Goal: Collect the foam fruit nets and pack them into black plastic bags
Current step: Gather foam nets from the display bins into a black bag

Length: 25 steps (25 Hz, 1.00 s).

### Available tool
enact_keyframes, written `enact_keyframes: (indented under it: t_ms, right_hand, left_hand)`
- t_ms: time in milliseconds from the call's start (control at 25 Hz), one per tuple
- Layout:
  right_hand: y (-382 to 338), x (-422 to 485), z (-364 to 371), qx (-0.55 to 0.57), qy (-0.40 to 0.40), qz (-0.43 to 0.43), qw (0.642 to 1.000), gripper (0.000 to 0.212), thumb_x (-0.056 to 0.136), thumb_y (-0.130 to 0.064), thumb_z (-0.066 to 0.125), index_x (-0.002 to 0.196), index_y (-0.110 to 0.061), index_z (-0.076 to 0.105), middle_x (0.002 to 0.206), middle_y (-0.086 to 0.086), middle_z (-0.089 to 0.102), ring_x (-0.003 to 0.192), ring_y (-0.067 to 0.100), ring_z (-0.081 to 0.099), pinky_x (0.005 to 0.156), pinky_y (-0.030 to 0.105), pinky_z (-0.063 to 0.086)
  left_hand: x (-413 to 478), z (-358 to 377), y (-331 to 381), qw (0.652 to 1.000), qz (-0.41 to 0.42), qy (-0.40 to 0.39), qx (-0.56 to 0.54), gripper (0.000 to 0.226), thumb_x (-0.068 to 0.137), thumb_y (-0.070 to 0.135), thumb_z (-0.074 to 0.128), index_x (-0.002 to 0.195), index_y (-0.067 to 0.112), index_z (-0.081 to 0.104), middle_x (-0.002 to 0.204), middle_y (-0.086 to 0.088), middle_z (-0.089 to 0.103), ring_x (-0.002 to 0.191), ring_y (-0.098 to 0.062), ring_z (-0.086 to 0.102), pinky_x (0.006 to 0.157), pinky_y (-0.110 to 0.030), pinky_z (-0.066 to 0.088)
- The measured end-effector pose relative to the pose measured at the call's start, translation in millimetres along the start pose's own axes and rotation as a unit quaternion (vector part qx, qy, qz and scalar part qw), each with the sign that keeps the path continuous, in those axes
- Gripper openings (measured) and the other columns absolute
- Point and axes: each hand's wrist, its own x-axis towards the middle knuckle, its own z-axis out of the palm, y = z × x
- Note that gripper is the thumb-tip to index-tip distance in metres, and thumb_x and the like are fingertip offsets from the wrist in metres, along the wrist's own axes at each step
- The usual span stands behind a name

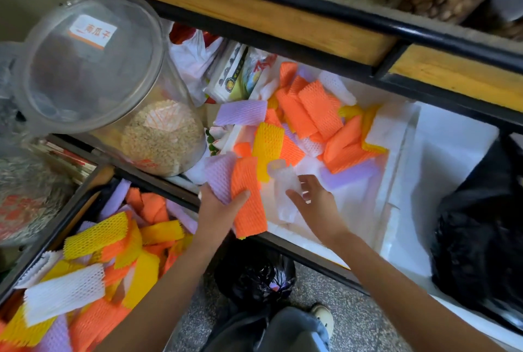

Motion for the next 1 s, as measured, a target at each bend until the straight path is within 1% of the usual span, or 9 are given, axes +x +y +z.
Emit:
enact_keyframes:
  t_ms: [80,200,320,400,520,640,760,840,1000]
  right_hand:
    - [-13,-21,-22,0.023,0.009,-0.042,0.999,0.029,0.09,-0.019,0.061,0.116,-0.02,0.046,0.105,-0.01,0.056,0.08,-0.007,0.055,0.07,0.011,0.046]
    - [-18,-54,-59,-0.017,0.017,-0.099,0.995,0.065,0.086,-0.033,0.065,0.138,-0.009,0.034,0.127,-0.002,0.045,0.11,0.008,0.049,0.095,0.02,0.04]
    - [-15,-83,-109,-0.033,0.075,-0.11,0.991,0.092,0.076,-0.046,0.071,0.143,-0.005,0.022,0.135,-0.006,0.032,0.122,0.009,0.039,0.102,0.018,0.029]
    - [-11,-101,-146,-0.003,0.112,-0.097,0.989,0.099,0.069,-0.052,0.074,0.141,-0.006,0.023,0.138,-0.003,0.036,0.125,0.008,0.04,0.102,0.022,0.034]
    - [-4,-128,-198,0.028,0.198,-0.116,0.973,0.089,0.065,-0.057,0.076,0.128,-0.014,0.03,0.121,0.001,0.046,0.111,0.007,0.048,0.091,0.019,0.039]
    - [8,-149,-243,0.044,0.296,-0.127,0.946,0.079,0.061,-0.052,0.078,0.118,-0.026,0.031,0.116,0.0,0.048,0.11,0.007,0.05,0.093,0.02,0.042]
    - [32,-169,-292,0.106,0.368,-0.081,0.92,0.065,0.059,-0.042,0.081,0.105,-0.034,0.036,0.103,-0.004,0.055,0.093,0.002,0.057,0.08,0.022,0.047]
    - [51,-184,-319,0.11,0.404,-0.038,0.907,0.062,0.06,-0.037,0.078,0.106,-0.026,0.038,0.093,-0.009,0.056,0.077,-0.009,0.054,0.068,0.01,0.043]
    - [87,-214,-350,0.108,0.418,0.01,0.902,0.056,0.072,-0.018,0.08,0.112,-0.018,0.04,0.09,-0.012,0.054,0.076,-0.014,0.054,0.064,0.007,0.042]
  left_hand:
    - [-19,36,20,0.999,0.03,-0.041,-0.017,0.06,0.068,0.025,0.079,0.114,0.013,0.042,0.111,-0.005,0.057,0.103,-0.019,0.06,0.073,-0.019,0.048]
    - [-54,83,49,0.983,0.119,-0.117,-0.073,0.059,0.071,0.042,0.071,0.119,0.025,0.042,0.124,0.002,0.053,0.113,0.0,0.053,0.09,-0.015,0.043]
    - [-93,126,78,0.963,0.184,-0.177,-0.09,0.08,0.075,0.072,0.053,0.138,0.03,0.028,0.143,0.014,0.035,0.131,0.008,0.032,0.101,-0.009,0.03]
    - [-121,152,95,0.948,0.214,-0.219,-0.087,0.071,0.077,0.076,0.045,0.135,0.038,0.027,0.14,0.032,0.033,0.131,0.014,0.028,0.098,-0.004,0.027]
    - [-159,192,111,0.927,0.258,-0.263,-0.075,0.046,0.087,0.059,0.038,0.129,0.041,0.036,0.134,0.028,0.041,0.129,0.004,0.034,0.101,-0.014,0.03]
    - [-195,235,126,0.897,0.314,-0.306,-0.056,0.057,0.089,0.064,0.036,0.135,0.03,0.035,0.138,0.008,0.039,0.131,-0.01,0.036,0.107,-0.027,0.032]
    - [-220,279,137,0.865,0.329,-0.379,-0.019,0.045,0.089,0.047,0.041,0.131,0.032,0.036,0.137,0.01,0.037,0.132,-0.005,0.035,0.108,-0.024,0.032]
    - [-226,302,139,0.851,0.331,-0.408,0.001,0.042,0.086,0.042,0.044,0.127,0.033,0.042,0.132,0.008,0.042,0.126,0.0,0.04,0.104,-0.019,0.035]
    - [-204,329,118,0.874,0.405,-0.259,0.071,0.038,0.089,0.02,0.06,0.118,0.038,0.042,0.117,0.011,0.05,0.114,0.001,0.047,0.099,-0.016,0.036]
